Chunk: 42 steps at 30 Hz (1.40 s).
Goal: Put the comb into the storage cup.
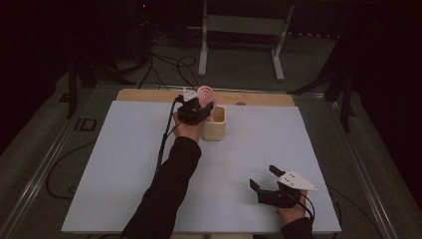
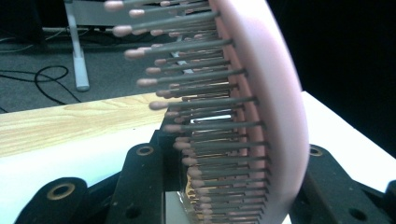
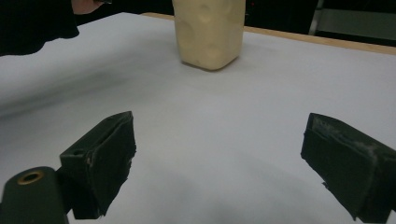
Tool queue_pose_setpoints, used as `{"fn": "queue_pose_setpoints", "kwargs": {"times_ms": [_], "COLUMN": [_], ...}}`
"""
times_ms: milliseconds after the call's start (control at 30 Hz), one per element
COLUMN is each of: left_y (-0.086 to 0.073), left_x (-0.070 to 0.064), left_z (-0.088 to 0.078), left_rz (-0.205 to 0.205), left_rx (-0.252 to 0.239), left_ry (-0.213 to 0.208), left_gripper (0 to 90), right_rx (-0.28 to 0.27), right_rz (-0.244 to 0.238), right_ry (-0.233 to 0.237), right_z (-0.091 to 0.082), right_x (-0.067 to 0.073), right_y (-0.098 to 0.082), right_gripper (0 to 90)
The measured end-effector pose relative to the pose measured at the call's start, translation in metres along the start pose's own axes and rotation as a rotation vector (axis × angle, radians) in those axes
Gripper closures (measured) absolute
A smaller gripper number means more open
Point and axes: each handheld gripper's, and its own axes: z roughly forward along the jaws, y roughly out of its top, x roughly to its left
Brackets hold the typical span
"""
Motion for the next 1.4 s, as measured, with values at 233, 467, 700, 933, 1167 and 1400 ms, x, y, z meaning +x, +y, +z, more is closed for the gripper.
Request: {"fn": "queue_pose_setpoints", "kwargs": {"times_ms": [233, 467, 700, 933, 1167, 1400], "left_y": [-0.0007, -0.0016, -0.0013, -0.0021, -0.0027, -0.0014], "left_x": [0.0026, 0.0035, 0.0032, 0.0025, 0.0002, 0.0], "left_z": [0.001, 0.002, 0.0009, 0.0018, 0.0023, -0.0016], "left_rz": [0.011, 0.009, 0.02, 0.027, 0.03, 0.057], "left_rx": [0.01, 0.026, 0.024, 0.029, 0.03, 0.043], "left_ry": [0.019, 0.078, 0.133, 0.141, 0.138, 0.133], "left_gripper": [57.5, 38.5, 21.3, 17.7, 15.1, 9.9], "right_rx": [-0.001, -0.001, 0.0, 0.0, -0.002, -0.001], "right_rz": [0.0, 0.002, -0.002, 0.0, 0.002, -0.002], "right_ry": [-0.001, -0.001, 0.0, -0.001, 0.0, 0.002], "right_z": [-0.0003, -0.0005, -0.0003, -0.0005, -0.0008, 0.0002], "right_x": [0.0001, 0.0, 0.0005, 0.0004, 0.0003, 0.0009], "right_y": [0.0, 0.0, 0.0002, 0.0003, 0.0002, 0.0004], "right_gripper": [9.8, 9.8, 9.8, 9.8, 9.8, 9.8]}}
